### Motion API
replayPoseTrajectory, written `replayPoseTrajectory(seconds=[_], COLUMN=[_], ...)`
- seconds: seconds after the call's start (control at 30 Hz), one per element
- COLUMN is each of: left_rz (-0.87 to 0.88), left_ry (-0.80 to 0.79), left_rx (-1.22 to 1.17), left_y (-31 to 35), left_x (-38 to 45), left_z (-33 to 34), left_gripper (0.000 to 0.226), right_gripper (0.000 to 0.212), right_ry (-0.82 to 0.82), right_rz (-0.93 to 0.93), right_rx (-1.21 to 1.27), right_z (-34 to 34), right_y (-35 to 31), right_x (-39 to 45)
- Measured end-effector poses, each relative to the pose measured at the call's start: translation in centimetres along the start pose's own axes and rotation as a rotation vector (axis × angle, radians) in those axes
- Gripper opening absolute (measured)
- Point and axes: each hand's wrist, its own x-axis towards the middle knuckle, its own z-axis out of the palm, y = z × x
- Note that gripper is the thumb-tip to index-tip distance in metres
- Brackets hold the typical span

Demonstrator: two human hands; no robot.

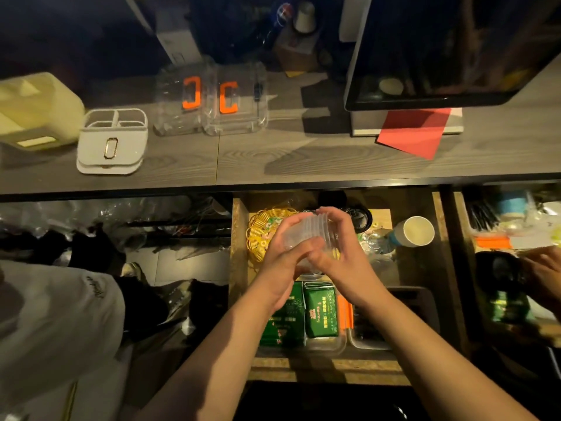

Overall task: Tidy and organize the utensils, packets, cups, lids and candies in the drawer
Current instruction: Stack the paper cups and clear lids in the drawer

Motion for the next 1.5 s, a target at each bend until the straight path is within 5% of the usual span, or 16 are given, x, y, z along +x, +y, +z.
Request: replayPoseTrajectory(seconds=[0.33,0.5,0.67,0.73,0.87,1.1,1.37,1.5], left_rz=[-0.26,-0.308,-0.323,-0.291,-0.218,-0.174,-0.167,-0.156], left_ry=[-0.042,-0.088,-0.054,0.012,0.132,0.183,0.167,0.14], left_rx=[-0.044,0.025,0.012,-0.007,-0.015,0.008,0.012,0.015], left_y=[0.5,0.5,-0.1,-0.6,-1.7,-3.4,-5.4,-5.8], left_x=[0.0,0.6,1.2,1.6,2.7,4.9,6.1,6.0], left_z=[-1.5,-4.3,-6.4,-7.2,-9.1,-12.2,-14.8,-15.6], left_gripper=[0.073,0.1,0.073,0.051,0.05,0.056,0.069,0.066], right_gripper=[0.084,0.09,0.107,0.102,0.068,0.089,0.074,0.063], right_ry=[-0.142,-0.254,-0.358,-0.236,0.133,0.194,0.216,0.372], right_rz=[0.043,0.077,0.127,0.189,0.366,0.426,0.647,0.75], right_rx=[-0.015,0.001,-0.061,0.013,-0.168,-0.634,-0.618,-0.424], right_z=[-1.4,-0.2,1.3,1.7,1.6,4.3,7.3,7.1], right_y=[1.1,1.7,3.0,4.0,9.3,15.4,18.8,20.3], right_x=[1.3,2.1,4.2,5.8,10.9,18.9,24.2,25.0])
